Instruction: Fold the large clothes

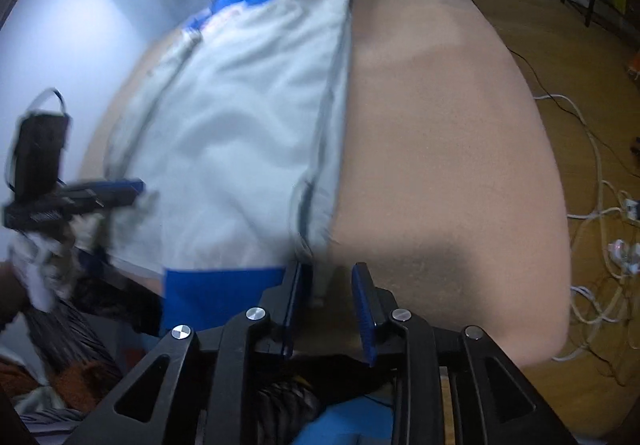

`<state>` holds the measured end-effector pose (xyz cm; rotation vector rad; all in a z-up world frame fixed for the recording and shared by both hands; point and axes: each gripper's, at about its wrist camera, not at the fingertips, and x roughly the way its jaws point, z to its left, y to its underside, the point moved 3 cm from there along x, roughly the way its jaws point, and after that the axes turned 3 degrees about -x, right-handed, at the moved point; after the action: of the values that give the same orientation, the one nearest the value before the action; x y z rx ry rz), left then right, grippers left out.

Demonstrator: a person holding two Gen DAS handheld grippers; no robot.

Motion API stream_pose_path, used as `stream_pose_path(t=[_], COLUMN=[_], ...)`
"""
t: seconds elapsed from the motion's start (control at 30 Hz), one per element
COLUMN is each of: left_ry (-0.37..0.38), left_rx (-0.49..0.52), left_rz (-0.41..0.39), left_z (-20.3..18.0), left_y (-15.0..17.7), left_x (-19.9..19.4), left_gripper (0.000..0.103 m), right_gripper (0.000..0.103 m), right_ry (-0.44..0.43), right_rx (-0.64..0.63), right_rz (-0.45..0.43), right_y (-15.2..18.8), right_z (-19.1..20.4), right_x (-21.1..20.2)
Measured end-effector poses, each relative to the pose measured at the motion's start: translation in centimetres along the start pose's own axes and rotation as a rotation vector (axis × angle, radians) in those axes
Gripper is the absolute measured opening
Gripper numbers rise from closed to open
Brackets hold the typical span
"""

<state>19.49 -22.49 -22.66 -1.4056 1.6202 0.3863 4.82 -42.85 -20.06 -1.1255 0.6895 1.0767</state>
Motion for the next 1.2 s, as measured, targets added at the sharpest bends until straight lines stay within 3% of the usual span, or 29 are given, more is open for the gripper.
stream_pose_path(t=[0.07,0.3,0.43,0.6,0.8,0.93,1.2], left_ry=[0.010,-0.034,-0.032,-0.015,-0.040,-0.026,-0.007], left_rx=[-0.008,0.051,0.041,0.033,0.059,0.042,0.029], left_rz=[-0.002,-0.054,-0.068,-0.062,-0.076,-0.065,-0.041], left_z=[0.1,-0.7,-0.3,-0.1,1.1,1.7,1.9], left_y=[0.1,0.2,-0.3,-0.8,-1.0,-1.3,-1.6], left_x=[-0.2,-0.5,-0.6,-0.9,-2.3,-2.5,-2.0], left_gripper=[0.025,0.025,0.025,0.025,0.025,0.025,0.025], right_gripper=[0.030,0.032,0.031,0.031,0.031,0.024,0.020], right_ry=[-0.041,-0.016,-0.015,0.065,0.033,0.044,0.137], right_rx=[0.013,-0.014,-0.082,-0.195,-0.206,-0.222,-0.183], right_rz=[-0.049,-0.138,-0.189,-0.224,-0.223,-0.209,-0.171], right_y=[-0.8,-5.2,-9.1,-16.3,-25.7,-30.1,-34.7], right_z=[0.1,0.5,2.0,4.4,5.0,5.3,3.3], right_x=[-0.7,0.5,1.8,3.5,5.0,8.7,17.1])
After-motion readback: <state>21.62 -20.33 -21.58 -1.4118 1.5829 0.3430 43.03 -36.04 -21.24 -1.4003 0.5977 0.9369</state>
